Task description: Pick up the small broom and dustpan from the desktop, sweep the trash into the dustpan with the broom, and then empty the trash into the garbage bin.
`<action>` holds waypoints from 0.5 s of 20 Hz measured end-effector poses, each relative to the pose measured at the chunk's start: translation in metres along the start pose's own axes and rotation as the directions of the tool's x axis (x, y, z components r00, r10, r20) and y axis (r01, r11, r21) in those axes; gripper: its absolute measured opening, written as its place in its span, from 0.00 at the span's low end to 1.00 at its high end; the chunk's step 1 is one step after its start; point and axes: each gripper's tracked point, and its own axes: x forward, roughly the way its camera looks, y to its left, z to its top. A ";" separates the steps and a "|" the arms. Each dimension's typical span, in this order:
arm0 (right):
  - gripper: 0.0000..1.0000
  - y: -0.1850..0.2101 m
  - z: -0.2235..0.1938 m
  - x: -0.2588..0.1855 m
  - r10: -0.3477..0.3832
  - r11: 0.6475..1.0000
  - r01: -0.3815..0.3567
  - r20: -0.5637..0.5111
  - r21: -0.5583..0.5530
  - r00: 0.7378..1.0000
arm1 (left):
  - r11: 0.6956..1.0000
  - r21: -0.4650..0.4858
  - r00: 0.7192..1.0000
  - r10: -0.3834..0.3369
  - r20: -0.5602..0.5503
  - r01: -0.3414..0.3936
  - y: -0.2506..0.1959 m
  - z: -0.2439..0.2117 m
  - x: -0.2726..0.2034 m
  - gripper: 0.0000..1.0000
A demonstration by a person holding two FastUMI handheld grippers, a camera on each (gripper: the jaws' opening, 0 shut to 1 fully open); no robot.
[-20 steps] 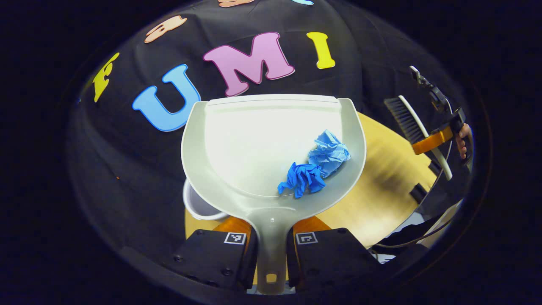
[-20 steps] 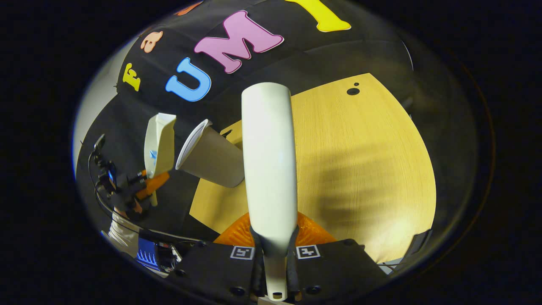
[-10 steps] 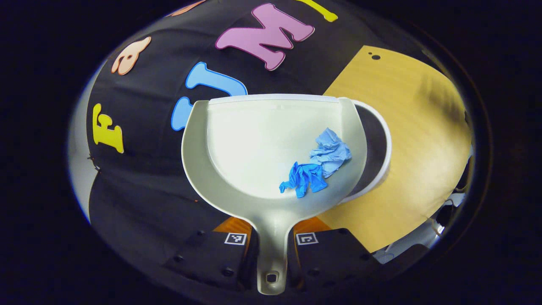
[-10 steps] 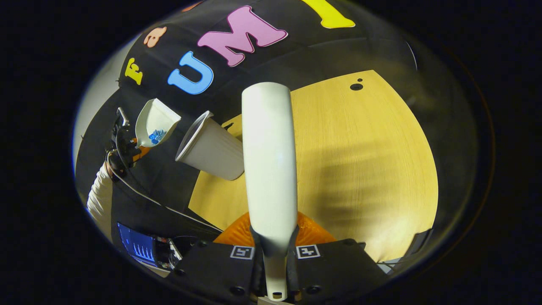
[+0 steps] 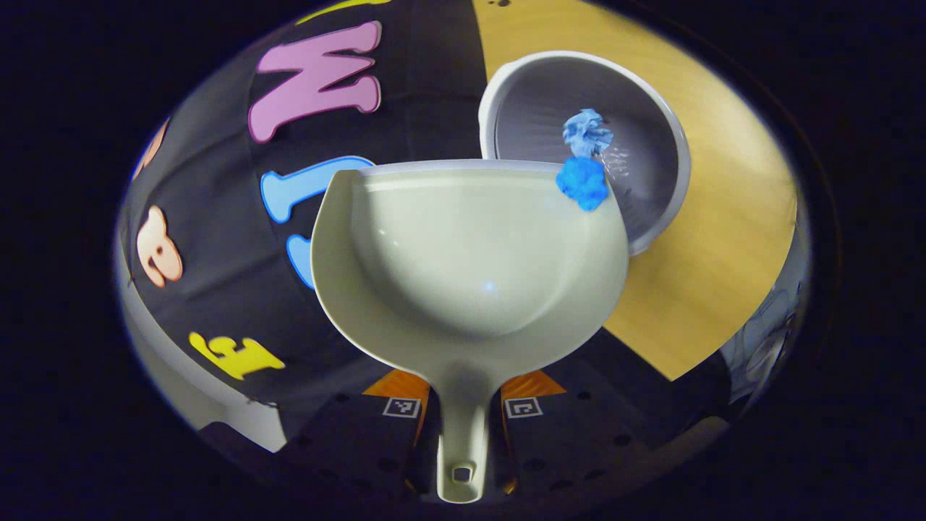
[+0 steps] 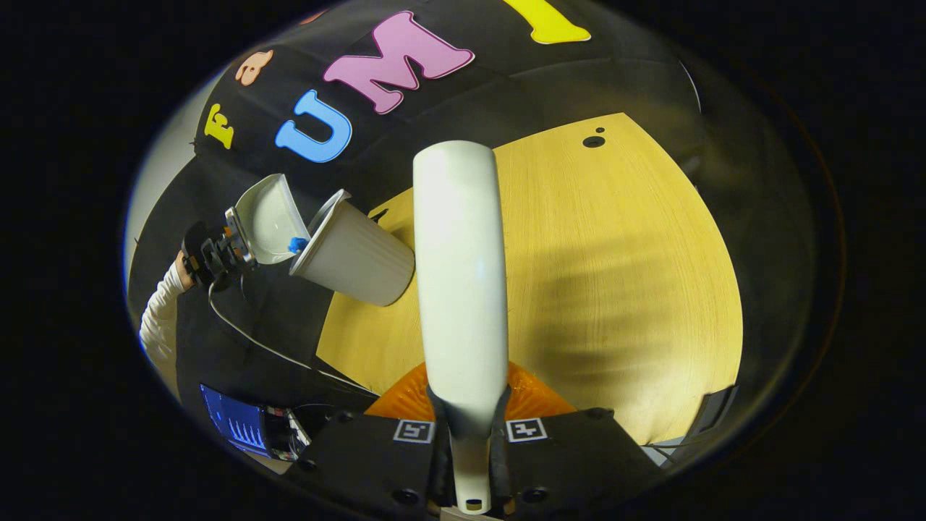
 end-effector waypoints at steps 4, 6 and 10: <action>0.22 -0.007 -0.003 0.000 -0.020 1.000 0.020 -0.003 -0.007 1.000 | 0.981 0.168 0.995 0.087 0.040 -0.093 0.011 0.004 0.000 0.26; 0.22 -0.006 -0.006 0.000 -0.020 1.000 0.020 -0.007 -0.002 1.000 | 0.979 0.172 0.993 0.105 0.059 -0.113 0.013 0.012 -0.006 0.26; 0.22 -0.003 -0.008 0.001 -0.022 1.000 0.022 -0.013 -0.010 1.000 | 0.999 0.012 0.994 0.047 0.094 -0.049 0.004 0.020 -0.013 0.26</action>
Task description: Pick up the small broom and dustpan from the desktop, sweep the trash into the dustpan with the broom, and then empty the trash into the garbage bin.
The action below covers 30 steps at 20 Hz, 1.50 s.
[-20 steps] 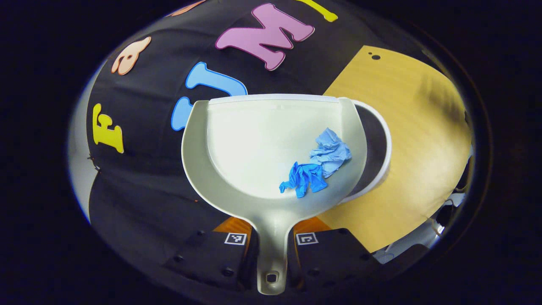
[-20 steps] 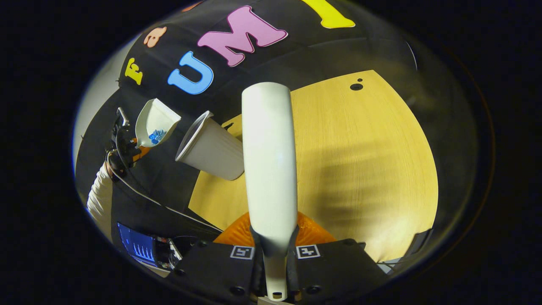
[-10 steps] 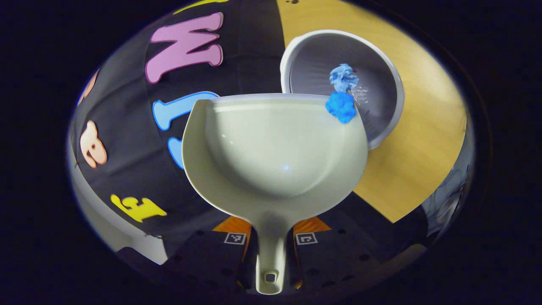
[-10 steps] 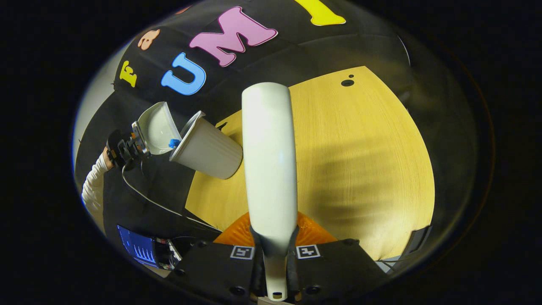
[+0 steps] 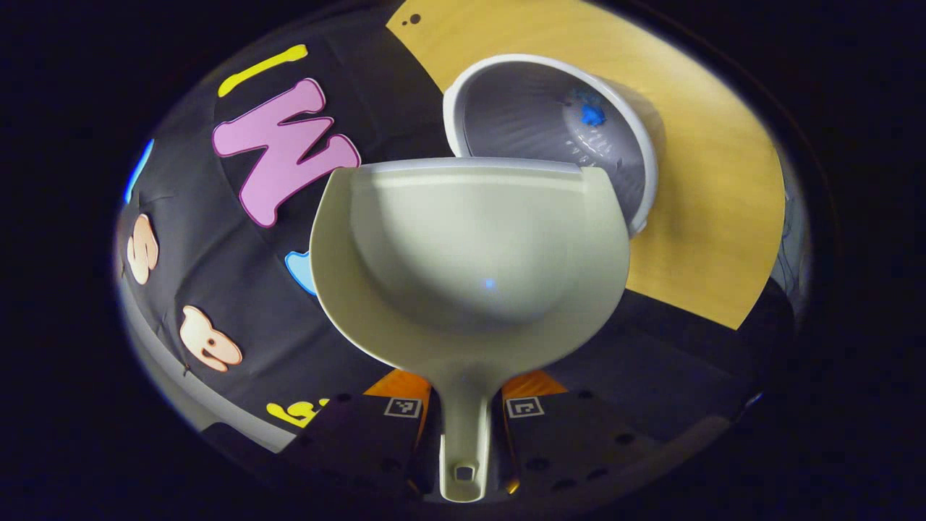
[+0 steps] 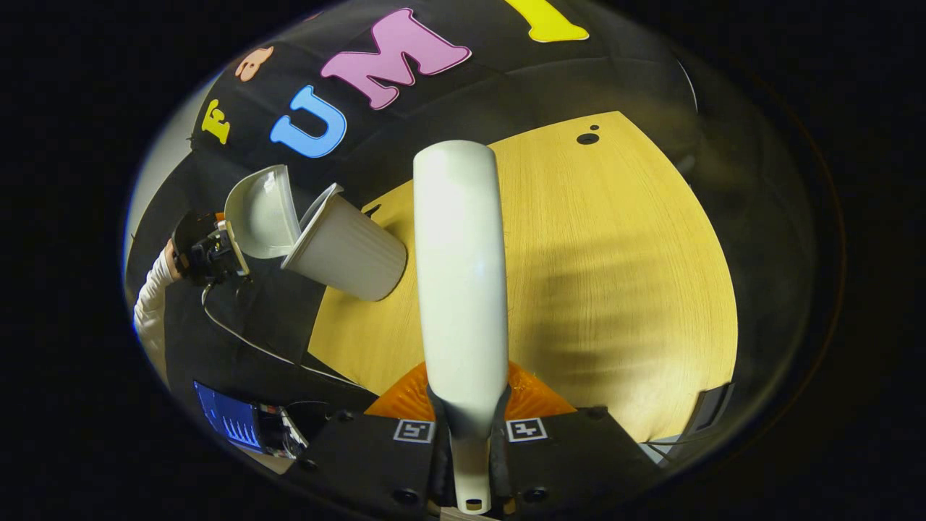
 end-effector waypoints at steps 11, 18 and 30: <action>0.22 0.024 0.016 0.000 0.000 0.998 0.000 0.007 -0.064 1.000 | 0.486 -0.795 0.928 -0.116 0.353 0.363 0.004 0.106 -0.082 0.26; 0.22 0.036 0.050 -0.002 -0.015 0.994 0.019 0.042 -0.109 0.999 | 0.079 -0.776 0.780 -0.058 0.623 0.626 0.007 0.218 -0.192 0.26; 0.22 -0.031 -0.012 0.060 -0.294 0.954 0.279 -0.147 -0.110 0.944 | -0.305 -0.637 0.408 -0.559 0.721 0.708 -0.206 0.374 -0.240 0.26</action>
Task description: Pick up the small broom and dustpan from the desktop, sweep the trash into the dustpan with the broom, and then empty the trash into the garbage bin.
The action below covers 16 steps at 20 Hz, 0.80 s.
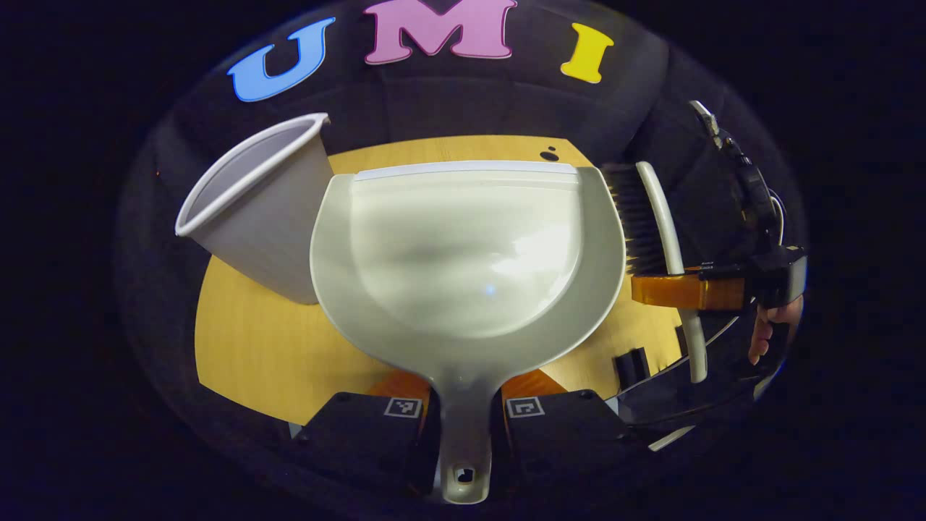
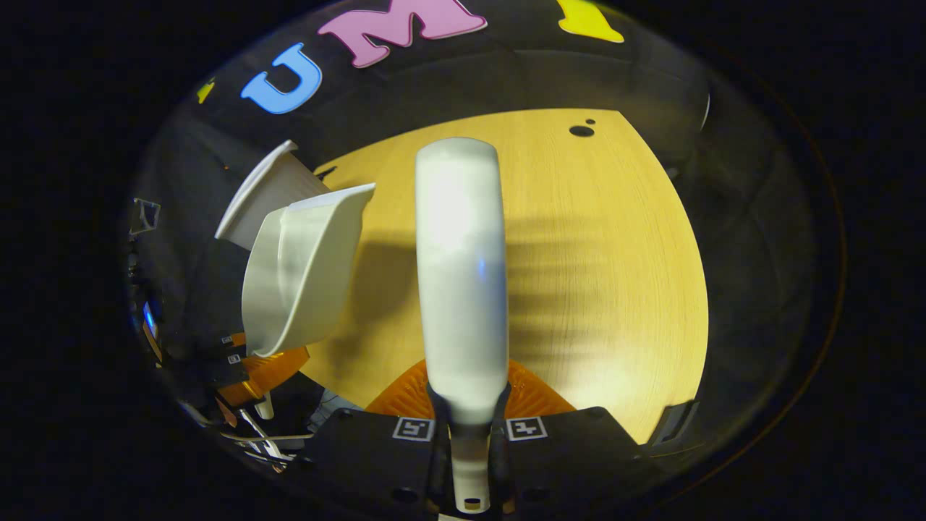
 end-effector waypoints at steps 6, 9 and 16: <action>0.22 -0.007 -0.035 0.060 -0.106 0.992 0.117 -0.196 0.047 0.975 | 0.998 -0.070 0.980 -0.004 -0.197 -0.010 0.014 -0.010 0.035 0.26; 0.22 -0.010 -0.047 0.082 -0.150 0.985 0.168 -0.271 0.045 0.951 | 0.994 -0.111 0.972 -0.023 -0.233 -0.003 0.017 0.016 0.027 0.26; 0.23 -0.004 -0.067 0.105 -0.183 0.977 0.208 -0.356 0.036 0.916 | 0.998 -0.047 0.961 0.028 -0.276 -0.043 0.030 0.062 0.008 0.27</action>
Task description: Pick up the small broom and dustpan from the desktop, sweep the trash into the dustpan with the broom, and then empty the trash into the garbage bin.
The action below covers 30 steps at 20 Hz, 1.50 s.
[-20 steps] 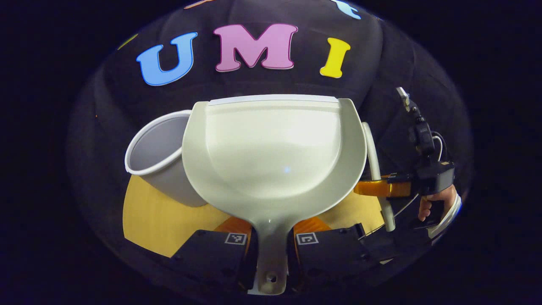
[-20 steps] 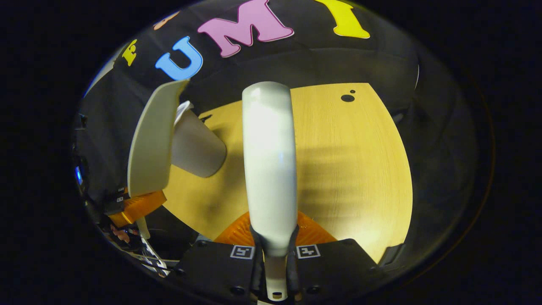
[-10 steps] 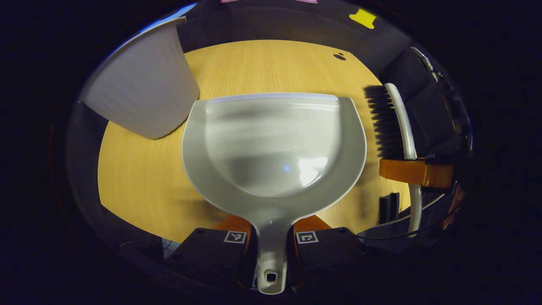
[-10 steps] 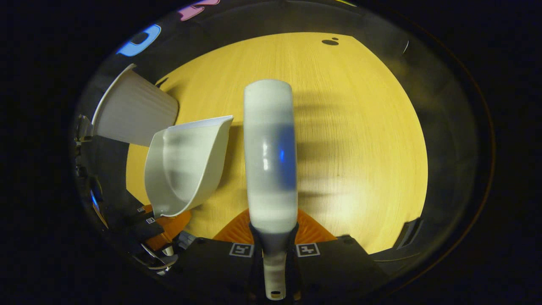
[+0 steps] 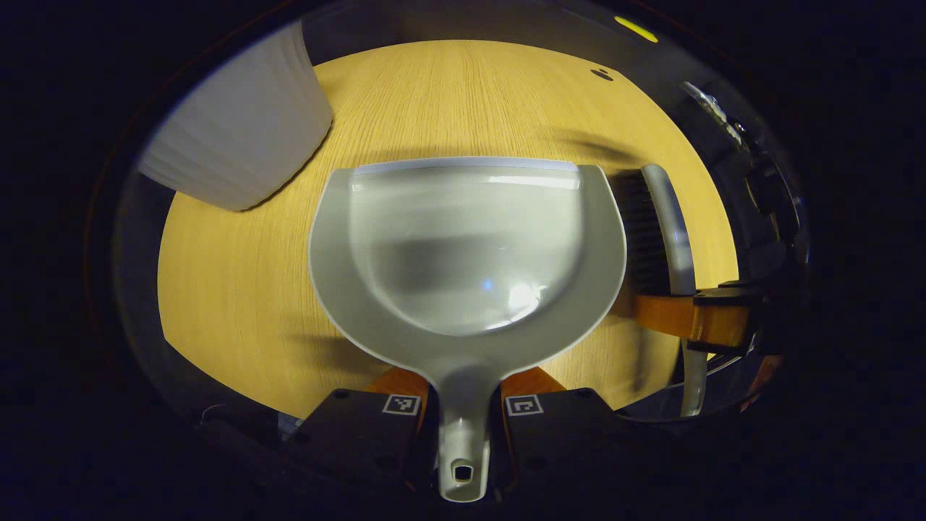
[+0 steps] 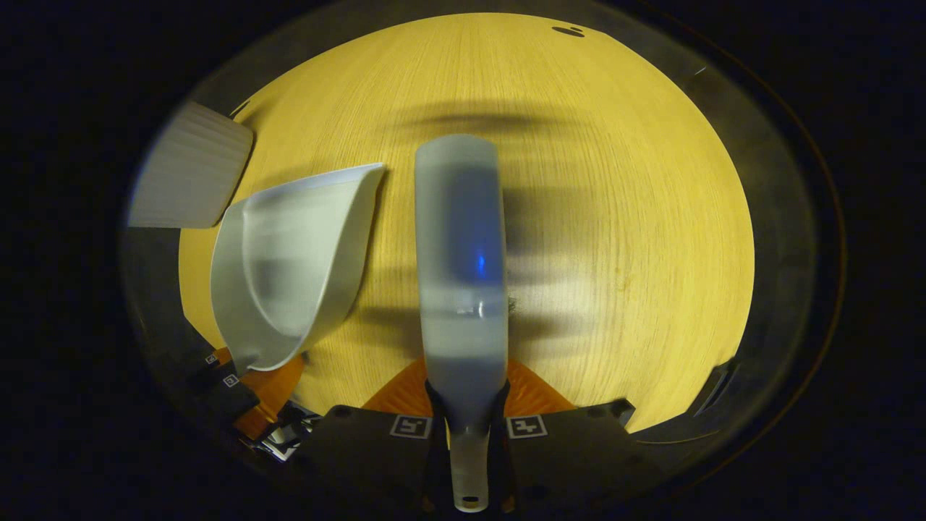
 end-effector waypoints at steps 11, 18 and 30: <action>0.34 0.002 0.001 0.001 -0.014 1.000 0.014 0.007 0.026 1.000 | 0.997 0.059 0.997 0.059 -0.054 -0.056 0.005 0.003 -0.001 0.30; 0.63 0.019 -0.003 0.002 -0.007 1.000 0.008 0.021 -0.024 1.000 | 0.995 0.057 0.993 0.089 -0.071 -0.085 0.019 0.005 -0.003 0.67; 0.97 0.015 -0.014 -0.024 -0.015 0.999 0.018 0.076 -0.040 0.997 | 0.990 -0.007 0.989 0.138 -0.058 -0.139 0.029 -0.010 -0.008 0.84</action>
